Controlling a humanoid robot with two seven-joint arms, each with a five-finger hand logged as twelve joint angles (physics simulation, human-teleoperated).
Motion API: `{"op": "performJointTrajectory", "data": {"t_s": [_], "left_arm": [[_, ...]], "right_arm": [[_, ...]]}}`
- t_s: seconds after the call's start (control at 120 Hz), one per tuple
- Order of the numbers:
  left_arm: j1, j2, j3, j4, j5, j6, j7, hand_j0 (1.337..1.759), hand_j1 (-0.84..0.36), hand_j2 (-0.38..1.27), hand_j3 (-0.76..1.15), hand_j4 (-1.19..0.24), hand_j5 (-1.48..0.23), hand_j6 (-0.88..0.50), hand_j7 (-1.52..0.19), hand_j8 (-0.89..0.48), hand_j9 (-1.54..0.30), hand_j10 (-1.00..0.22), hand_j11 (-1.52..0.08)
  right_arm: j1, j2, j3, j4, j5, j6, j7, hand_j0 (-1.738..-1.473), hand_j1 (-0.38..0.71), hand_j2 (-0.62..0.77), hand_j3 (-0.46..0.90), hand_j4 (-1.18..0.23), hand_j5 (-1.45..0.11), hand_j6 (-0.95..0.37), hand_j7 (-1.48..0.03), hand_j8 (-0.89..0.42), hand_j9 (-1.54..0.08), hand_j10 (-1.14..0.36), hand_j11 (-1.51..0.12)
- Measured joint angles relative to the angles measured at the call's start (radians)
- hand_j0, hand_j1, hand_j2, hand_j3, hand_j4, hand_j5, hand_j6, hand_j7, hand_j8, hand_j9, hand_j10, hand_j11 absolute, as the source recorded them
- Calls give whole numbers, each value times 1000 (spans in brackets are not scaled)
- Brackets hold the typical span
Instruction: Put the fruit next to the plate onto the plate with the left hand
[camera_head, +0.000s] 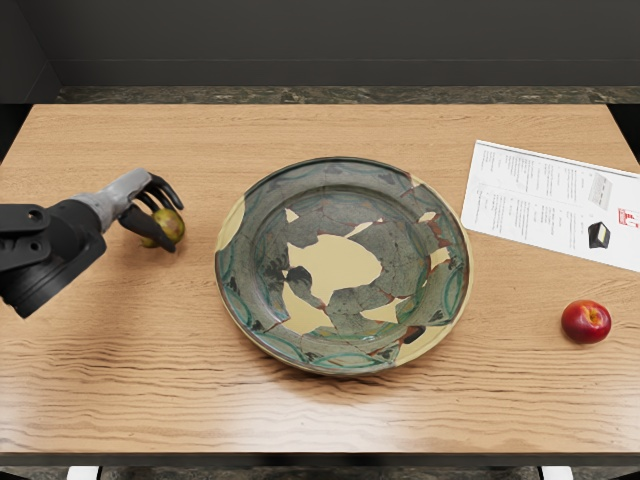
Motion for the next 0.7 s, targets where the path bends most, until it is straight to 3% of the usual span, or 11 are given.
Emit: {"op": "performJointTrajectory", "data": {"t_s": [0.167,0.383,0.7], "left_arm": [[-12,32,-46,-35,-2,-13,3,1657,-302,591,0,-692,-927,-538,-922,-493,-915,-700,-913],[-10,40,-158,-46,-3,-88,6,1657,-316,619,0,-695,-932,-541,-920,-502,-916,-705,-913],[-13,-58,-247,-46,-5,-153,9,1657,-360,693,0,-692,-956,-514,-940,-475,-921,-697,-922]], "right_arm": [[0,0,0,0,0,0,0,-1658,-329,-3,0,-16,-22,-16,-22,-16,-22,-16,-22],[0,0,0,0,0,0,0,-1658,-329,-3,0,-16,-22,-16,-22,-16,-22,-16,-22],[0,0,0,0,0,0,0,-1658,-329,-3,0,-16,-22,-16,-22,-16,-22,-16,-22]]}}
